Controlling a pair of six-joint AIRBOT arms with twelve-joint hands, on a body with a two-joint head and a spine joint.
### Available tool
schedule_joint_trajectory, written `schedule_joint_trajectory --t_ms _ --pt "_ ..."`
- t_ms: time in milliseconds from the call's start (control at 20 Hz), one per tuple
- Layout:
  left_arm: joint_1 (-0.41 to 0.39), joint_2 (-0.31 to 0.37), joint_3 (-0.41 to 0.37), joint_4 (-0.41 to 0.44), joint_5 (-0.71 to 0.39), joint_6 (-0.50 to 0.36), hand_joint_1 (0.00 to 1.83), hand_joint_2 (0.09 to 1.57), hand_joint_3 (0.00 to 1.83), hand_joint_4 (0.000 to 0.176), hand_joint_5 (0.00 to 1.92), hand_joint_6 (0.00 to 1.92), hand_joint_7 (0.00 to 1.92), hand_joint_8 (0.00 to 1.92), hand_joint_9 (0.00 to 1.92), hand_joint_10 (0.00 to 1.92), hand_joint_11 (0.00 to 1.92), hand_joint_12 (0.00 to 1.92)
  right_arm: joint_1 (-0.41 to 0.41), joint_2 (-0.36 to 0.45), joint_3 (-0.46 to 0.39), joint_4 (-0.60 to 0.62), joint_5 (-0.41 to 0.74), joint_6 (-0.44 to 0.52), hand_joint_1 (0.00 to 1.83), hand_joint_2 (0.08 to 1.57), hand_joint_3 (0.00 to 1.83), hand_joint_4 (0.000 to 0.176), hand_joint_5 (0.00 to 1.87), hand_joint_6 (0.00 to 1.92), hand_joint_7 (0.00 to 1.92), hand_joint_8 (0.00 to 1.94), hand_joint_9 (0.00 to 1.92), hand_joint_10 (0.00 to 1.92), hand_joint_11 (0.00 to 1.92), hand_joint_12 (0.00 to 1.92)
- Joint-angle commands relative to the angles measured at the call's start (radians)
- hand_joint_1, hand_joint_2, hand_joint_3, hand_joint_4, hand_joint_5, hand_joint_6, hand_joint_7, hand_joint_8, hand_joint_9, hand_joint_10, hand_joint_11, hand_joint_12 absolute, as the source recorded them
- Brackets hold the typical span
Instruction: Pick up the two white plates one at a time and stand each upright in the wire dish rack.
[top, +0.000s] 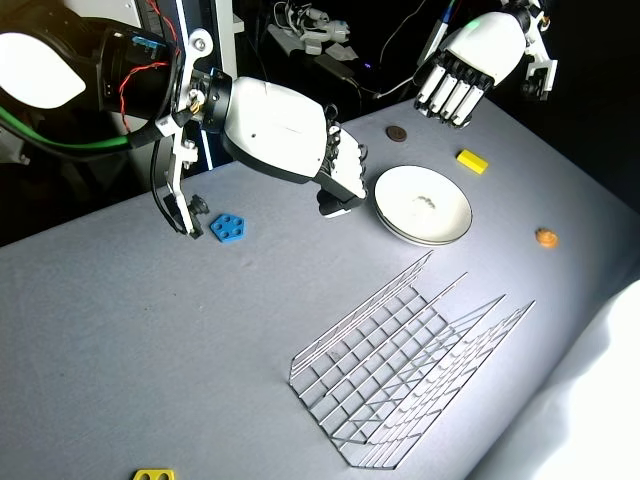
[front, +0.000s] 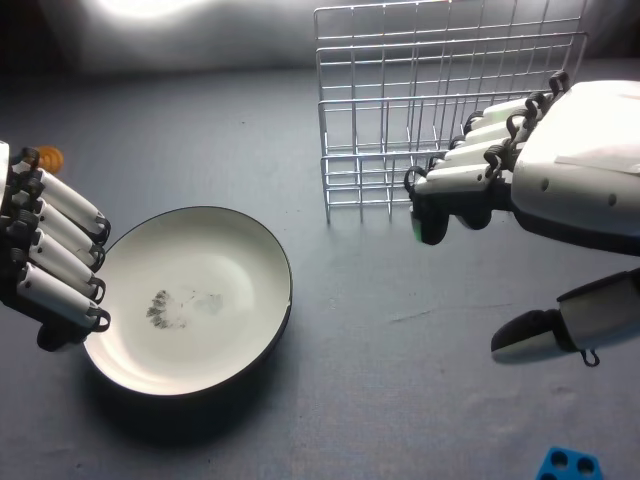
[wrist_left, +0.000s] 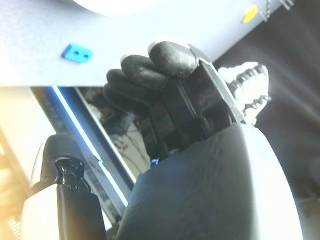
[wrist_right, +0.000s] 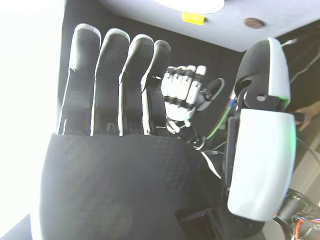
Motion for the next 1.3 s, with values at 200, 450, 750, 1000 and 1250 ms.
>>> schedule_joint_trajectory --t_ms 200,450,750,1000,1250 --pt "-0.014 0.002 0.007 -0.084 -0.043 -0.006 0.00 1.10 0.02 0.000 0.00 0.00 0.00 0.00 0.00 0.00 0.01 0.02 0.002 0.004 -0.003 0.008 0.119 -0.007 0.00 1.29 0.01 0.000 0.09 0.00 0.05 0.00 0.00 0.00 0.00 0.00" --pt "-0.031 -0.005 0.012 -0.044 -0.043 -0.013 0.00 1.11 0.01 0.000 0.00 0.00 0.00 0.00 0.00 0.00 0.00 0.02 -0.003 0.003 -0.003 0.008 0.118 -0.021 0.00 1.30 0.01 0.000 0.12 0.01 0.08 0.01 0.02 0.01 0.00 0.00" --pt "-0.040 -0.011 0.016 -0.008 -0.041 -0.039 0.00 1.10 0.01 0.000 0.01 0.00 0.00 0.00 0.00 0.00 0.02 0.01 -0.028 0.003 -0.003 0.008 0.217 -0.049 0.00 1.30 0.01 0.000 0.13 0.02 0.08 0.01 0.01 0.00 0.00 0.00" --pt "0.071 -0.036 0.035 -0.033 -0.007 0.011 0.00 1.11 0.01 0.000 0.01 0.00 0.00 0.00 0.00 0.00 0.02 0.01 -0.061 0.004 -0.003 0.008 0.317 -0.084 0.00 1.29 0.00 0.000 0.03 0.00 0.00 0.00 0.00 0.00 0.00 0.00" --pt "0.234 -0.091 0.069 -0.132 0.066 0.069 0.00 1.08 0.00 0.000 0.03 0.01 0.00 0.00 0.00 0.00 0.01 0.00 -0.063 0.004 -0.004 0.008 0.296 -0.094 0.00 1.28 0.00 0.000 0.04 0.00 0.01 0.00 0.00 0.00 0.00 0.00"
